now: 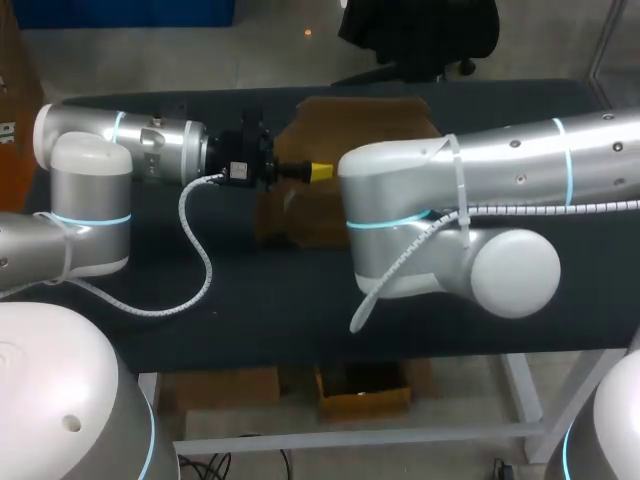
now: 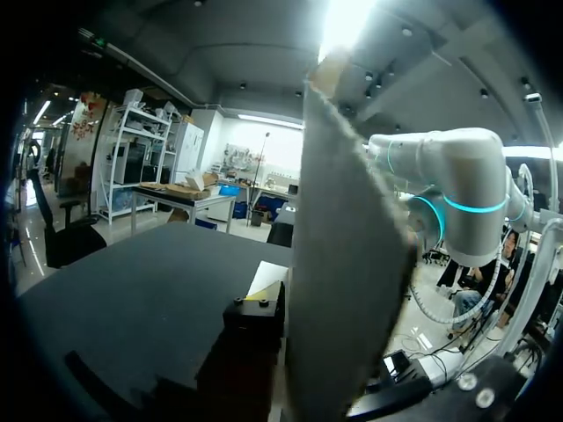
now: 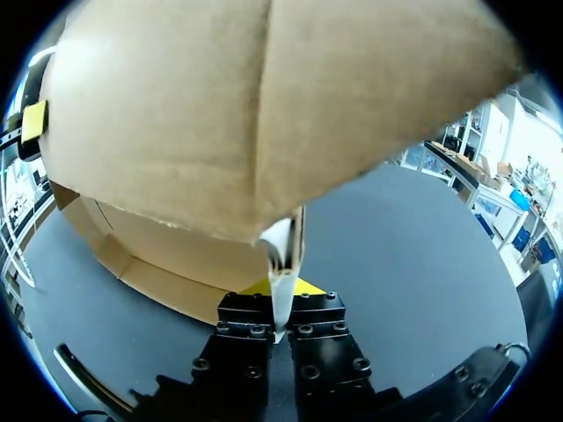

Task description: Assemble the packaging by folding the flat box into shape, placing the metal phone stand inside, and closing the box properly

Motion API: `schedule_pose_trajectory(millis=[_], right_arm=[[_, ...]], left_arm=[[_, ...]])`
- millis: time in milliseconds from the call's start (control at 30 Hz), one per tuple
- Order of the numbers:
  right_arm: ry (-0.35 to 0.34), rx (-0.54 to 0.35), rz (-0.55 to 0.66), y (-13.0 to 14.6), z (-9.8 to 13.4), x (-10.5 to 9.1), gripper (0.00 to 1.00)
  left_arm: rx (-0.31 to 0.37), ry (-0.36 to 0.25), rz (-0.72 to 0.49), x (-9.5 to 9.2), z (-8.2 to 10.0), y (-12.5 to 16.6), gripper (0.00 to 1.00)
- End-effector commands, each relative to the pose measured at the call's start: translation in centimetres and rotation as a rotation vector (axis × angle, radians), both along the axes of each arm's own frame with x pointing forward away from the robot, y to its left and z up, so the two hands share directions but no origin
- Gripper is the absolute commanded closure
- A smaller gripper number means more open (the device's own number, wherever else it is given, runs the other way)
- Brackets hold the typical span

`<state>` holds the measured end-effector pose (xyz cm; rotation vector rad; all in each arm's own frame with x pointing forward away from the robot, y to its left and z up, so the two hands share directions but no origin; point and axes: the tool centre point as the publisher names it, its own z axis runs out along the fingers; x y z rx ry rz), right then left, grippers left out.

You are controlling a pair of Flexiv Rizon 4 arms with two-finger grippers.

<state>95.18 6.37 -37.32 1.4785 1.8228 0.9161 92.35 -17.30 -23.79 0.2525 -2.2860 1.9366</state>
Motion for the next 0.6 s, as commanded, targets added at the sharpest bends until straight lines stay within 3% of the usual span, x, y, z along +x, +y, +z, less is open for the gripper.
schedule_pose_trajectory(millis=[33,67,333,600], right_arm=[[-0.011,0.007,0.005,0.1,0.0,-0.6,1.0],[-0.01,0.011,0.009,0.0,0.1,-0.6,1.0],[-0.001,0.051,0.06,-0.9,0.8,-0.7,1.0],[0.059,0.116,0.12,-2.6,1.5,-0.1,1.0]], left_arm=[[-0.003,0.0,-0.001,0.1,-0.2,-0.2,0.54],[-0.003,0.0,-0.001,0.1,-0.2,-0.2,0.0],[0.064,-0.049,0.026,0.5,0.5,-1.3,0.0],[0.14,-0.127,0.048,-0.4,1.1,-0.9,0.0]])
